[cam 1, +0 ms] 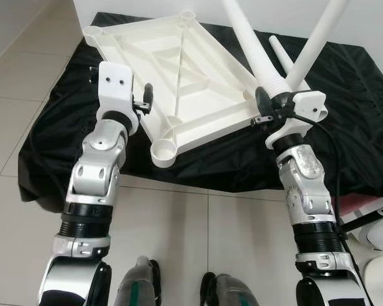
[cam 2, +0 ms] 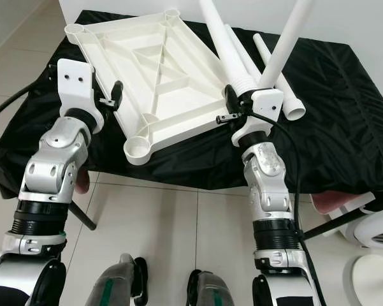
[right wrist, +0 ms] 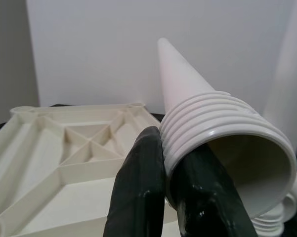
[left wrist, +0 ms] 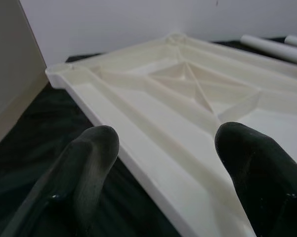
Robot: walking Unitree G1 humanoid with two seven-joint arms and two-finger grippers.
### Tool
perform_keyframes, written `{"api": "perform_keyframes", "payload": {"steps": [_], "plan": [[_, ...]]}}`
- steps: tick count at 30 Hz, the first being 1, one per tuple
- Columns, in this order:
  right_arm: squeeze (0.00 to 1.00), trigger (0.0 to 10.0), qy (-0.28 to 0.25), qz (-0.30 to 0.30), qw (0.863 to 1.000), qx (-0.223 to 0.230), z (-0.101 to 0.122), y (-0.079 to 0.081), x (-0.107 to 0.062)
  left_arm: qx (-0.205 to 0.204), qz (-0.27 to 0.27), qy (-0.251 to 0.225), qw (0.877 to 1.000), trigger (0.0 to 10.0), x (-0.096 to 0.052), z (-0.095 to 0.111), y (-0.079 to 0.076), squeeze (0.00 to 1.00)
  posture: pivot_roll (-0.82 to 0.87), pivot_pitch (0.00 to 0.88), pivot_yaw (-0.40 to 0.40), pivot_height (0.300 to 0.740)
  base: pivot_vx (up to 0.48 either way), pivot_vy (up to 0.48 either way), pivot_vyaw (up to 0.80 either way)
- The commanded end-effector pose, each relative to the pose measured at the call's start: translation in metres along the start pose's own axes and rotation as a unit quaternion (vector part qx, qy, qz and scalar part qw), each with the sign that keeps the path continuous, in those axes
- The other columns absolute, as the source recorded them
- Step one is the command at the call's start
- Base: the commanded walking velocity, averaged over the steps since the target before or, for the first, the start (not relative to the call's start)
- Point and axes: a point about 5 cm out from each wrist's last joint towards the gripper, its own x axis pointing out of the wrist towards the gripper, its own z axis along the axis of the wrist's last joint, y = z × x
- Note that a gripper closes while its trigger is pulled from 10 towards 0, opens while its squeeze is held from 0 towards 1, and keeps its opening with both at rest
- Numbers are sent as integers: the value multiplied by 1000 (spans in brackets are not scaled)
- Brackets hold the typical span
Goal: Building children table
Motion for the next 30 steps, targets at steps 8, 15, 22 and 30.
{"api": "perform_keyframes", "payload": {"steps": [8,15,22,30], "plan": [[0,10000,-14,35,997,73,-9,15,-27,-101,-20,-18,994,10000,-18,-7,-15,0,84,49,-36,740,0,0,0],[0,10000,-30,71,993,91,-9,25,-40,-236,-202,9,950,10000,-32,6,-53,0,83,50,-33,740,0,0,0],[0,10000,-29,110,989,99,-7,31,-44,-314,-292,22,903,10000,-32,18,-71,0,82,38,-39,740,0,0,0],[0,10000,-23,166,980,109,-8,40,-44,-386,-335,20,859,10000,-14,43,-70,0,84,40,-55,740,0,0,0]]}}
